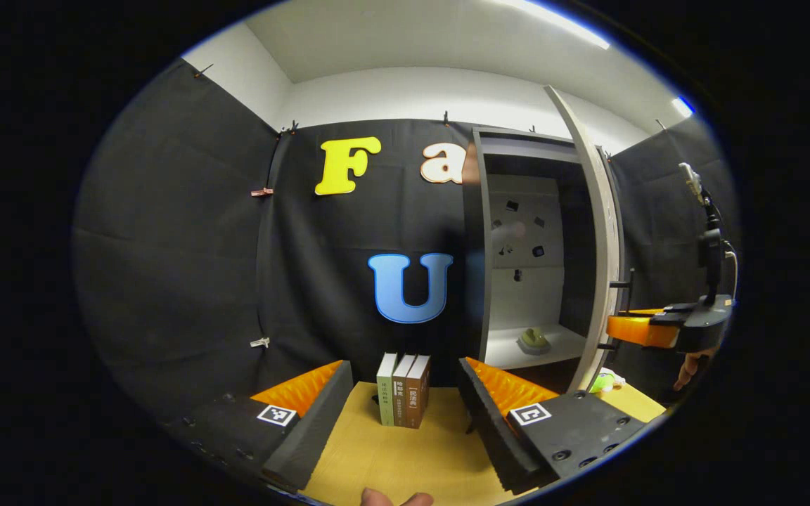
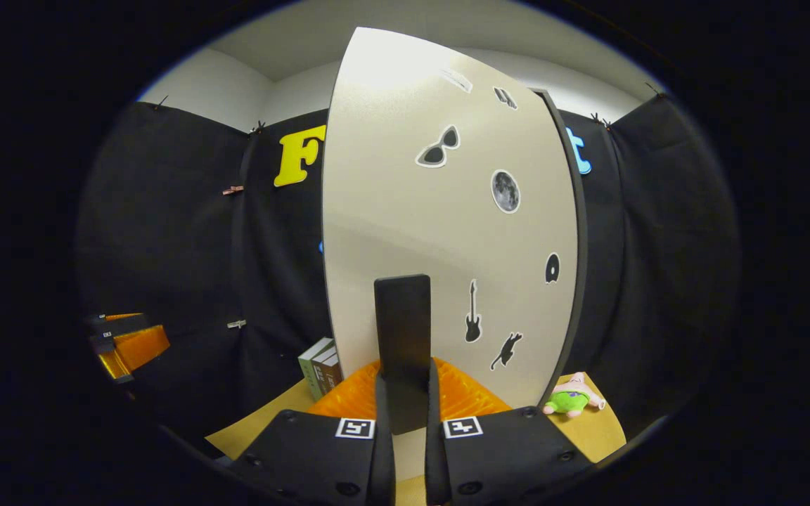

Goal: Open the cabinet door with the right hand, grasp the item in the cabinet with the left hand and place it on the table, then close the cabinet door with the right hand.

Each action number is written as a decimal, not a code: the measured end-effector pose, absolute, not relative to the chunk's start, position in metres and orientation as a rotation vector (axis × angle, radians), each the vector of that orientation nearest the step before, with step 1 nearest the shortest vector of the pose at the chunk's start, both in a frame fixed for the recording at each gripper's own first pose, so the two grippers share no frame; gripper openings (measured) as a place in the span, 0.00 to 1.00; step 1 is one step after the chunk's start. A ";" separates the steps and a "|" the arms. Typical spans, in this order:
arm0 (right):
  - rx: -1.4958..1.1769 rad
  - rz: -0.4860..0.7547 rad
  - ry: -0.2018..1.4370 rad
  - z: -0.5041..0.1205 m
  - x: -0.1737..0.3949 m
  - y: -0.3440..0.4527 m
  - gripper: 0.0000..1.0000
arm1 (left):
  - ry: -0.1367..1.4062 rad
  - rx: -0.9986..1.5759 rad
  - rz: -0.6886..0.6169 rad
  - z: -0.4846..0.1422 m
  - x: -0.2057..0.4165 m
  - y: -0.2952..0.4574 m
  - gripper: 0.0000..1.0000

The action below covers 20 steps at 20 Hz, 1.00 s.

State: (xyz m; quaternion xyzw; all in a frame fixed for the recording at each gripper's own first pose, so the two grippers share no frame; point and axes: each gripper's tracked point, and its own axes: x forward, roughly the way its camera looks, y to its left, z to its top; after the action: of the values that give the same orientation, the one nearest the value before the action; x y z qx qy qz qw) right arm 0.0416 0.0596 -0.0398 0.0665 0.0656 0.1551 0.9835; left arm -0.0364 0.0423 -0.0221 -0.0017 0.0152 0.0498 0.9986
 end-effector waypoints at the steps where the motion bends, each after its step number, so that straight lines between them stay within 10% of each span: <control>1: 0.135 0.305 0.131 -0.040 0.035 0.051 0.20 | 0.027 -0.006 0.090 -0.021 -0.034 0.040 0.94; 20: 0.064 0.021 0.073 -0.029 -0.023 -0.099 0.19 | -0.008 -0.019 0.009 -0.009 -0.019 -0.004 0.94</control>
State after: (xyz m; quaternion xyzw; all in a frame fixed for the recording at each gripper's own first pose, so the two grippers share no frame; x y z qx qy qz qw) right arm -0.0235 -0.0988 -0.0290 0.0317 0.0363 0.0107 0.9988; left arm -0.0187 -0.0035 -0.0092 -0.0096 -0.0040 0.0046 0.9999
